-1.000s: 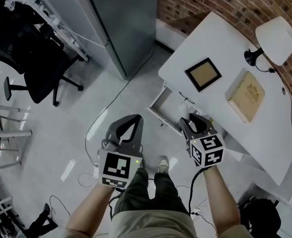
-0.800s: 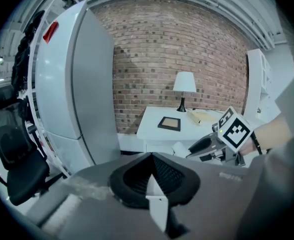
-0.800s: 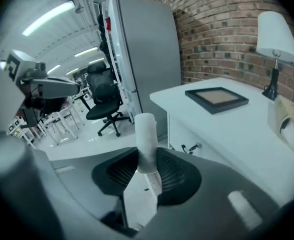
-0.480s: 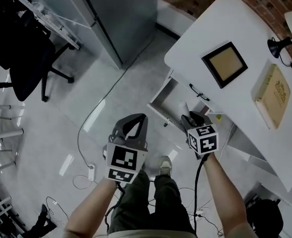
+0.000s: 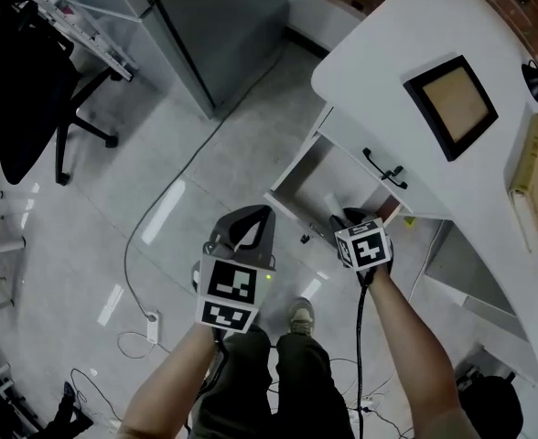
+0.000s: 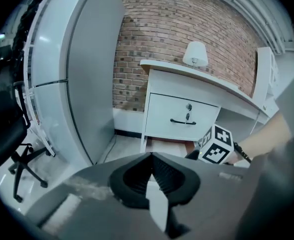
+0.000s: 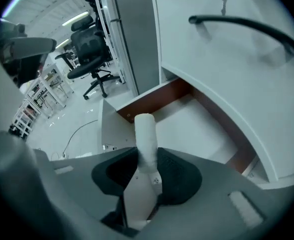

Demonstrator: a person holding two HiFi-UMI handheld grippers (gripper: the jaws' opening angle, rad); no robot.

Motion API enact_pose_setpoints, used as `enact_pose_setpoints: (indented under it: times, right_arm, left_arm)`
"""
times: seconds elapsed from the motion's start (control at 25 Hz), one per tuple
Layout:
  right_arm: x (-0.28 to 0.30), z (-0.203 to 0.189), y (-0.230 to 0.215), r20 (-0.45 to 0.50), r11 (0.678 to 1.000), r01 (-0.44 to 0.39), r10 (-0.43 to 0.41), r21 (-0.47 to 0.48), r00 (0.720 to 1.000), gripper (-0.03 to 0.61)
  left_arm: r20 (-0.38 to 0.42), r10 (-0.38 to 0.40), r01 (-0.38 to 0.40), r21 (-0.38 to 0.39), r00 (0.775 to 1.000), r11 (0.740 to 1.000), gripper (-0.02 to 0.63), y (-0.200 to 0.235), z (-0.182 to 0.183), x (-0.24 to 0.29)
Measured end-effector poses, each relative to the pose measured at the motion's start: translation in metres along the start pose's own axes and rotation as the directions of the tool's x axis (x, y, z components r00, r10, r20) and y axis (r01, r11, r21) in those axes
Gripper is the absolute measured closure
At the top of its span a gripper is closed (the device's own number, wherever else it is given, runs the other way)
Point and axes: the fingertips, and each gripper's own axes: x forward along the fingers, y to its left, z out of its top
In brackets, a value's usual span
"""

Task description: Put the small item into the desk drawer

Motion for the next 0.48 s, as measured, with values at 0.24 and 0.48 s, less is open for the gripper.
enact_pose_setpoints:
  times: [0.24,0.48]
  right_arm:
    - [0.031,-0.019,-0.010,-0.116,0.997,0.042,-0.050,-0.071,0.992,0.446]
    - [0.043,-0.040,-0.019,-0.151,0.999,0.041,-0.046,-0.034,0.987,0.427]
  left_arm:
    - [-0.034,-0.014,0.014,-0.009,0.999,1.000,0.611,-0.002,-0.030,0.025]
    - [-0.058,-0.042,0.041,-0.013,0.997,0.999,0.611,-0.012,-0.046,0.031]
